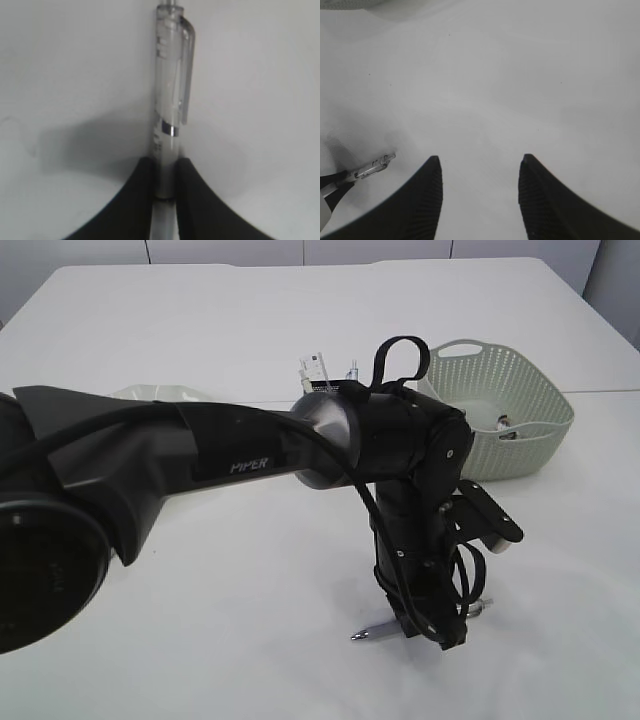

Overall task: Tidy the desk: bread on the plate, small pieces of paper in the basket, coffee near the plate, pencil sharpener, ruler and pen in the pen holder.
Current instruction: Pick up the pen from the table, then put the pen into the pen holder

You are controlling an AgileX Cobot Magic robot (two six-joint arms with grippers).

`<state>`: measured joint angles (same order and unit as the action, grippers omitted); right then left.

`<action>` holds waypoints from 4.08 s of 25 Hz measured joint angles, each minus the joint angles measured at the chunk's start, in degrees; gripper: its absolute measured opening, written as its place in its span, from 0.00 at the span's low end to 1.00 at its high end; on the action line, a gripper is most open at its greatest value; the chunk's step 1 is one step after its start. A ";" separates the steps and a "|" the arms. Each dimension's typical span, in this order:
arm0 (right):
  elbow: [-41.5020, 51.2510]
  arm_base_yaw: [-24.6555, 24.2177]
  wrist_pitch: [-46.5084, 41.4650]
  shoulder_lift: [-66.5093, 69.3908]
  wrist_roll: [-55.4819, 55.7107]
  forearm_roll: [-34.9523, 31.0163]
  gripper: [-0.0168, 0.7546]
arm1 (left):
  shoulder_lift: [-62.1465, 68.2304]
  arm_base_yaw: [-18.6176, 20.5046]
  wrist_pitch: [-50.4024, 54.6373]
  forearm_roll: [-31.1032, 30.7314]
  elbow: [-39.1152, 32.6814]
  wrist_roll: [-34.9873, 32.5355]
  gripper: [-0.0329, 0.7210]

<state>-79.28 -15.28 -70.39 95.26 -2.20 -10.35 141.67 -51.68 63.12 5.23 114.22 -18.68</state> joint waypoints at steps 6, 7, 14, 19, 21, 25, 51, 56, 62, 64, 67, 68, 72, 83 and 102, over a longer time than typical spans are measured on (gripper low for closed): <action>0.00 0.00 0.00 0.00 0.00 0.00 0.53 | 0.00 0.00 0.24 0.00 0.00 0.00 0.13; 0.00 0.00 0.00 0.00 0.00 0.00 0.53 | 0.00 0.00 0.24 0.00 0.00 0.00 0.13; 0.00 0.00 0.00 0.00 0.00 0.00 0.53 | -0.47 0.00 3.03 0.11 1.60 3.01 0.13; 0.00 0.00 0.00 0.00 0.00 0.00 0.53 | -4.52 0.00 3.59 0.19 3.10 5.17 0.13; 0.00 0.00 0.00 0.00 0.00 0.00 0.53 | -5.91 0.00 3.68 0.31 3.33 6.00 0.13; 0.00 0.00 0.00 0.00 0.00 0.00 0.53 | -8.32 0.00 3.52 0.42 3.33 7.33 0.13; 0.00 0.00 0.00 0.00 0.00 0.00 0.53 | -22.06 4.92 -36.76 1.77 -1.55 9.94 0.12; 0.00 0.00 0.00 0.00 0.00 0.00 0.53 | -22.06 5.91 -56.84 2.32 -11.89 10.04 0.12; 0.00 0.00 0.00 0.00 0.00 0.00 0.53 | -22.06 6.68 -81.51 3.80 -25.95 10.05 0.12; 0.00 0.00 0.00 0.00 0.00 0.00 0.53 | -22.06 7.73 -84.95 5.94 -27.68 10.05 0.12; 0.00 0.00 0.00 0.00 0.00 0.00 0.53 | -22.06 10.16 -86.75 7.93 -28.07 10.05 0.12; 0.00 0.00 0.00 0.00 0.00 0.00 0.53 | -22.06 10.88 -87.26 8.38 -28.07 10.05 0.12; 0.00 0.00 0.00 0.00 0.00 0.00 0.53 | -22.06 13.30 -87.53 10.69 -28.07 10.05 0.12; 0.00 0.00 0.00 0.00 0.00 0.00 0.53 | -20.02 14.81 -86.32 14.39 -28.07 10.05 0.12; 0.00 0.00 0.00 0.00 0.00 0.00 0.53 | -12.83 15.55 -92.38 14.60 -28.07 10.05 0.12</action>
<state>-79.28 -15.28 -70.39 95.26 -2.20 -10.35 128.84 -36.13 -29.26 19.83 86.14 -8.63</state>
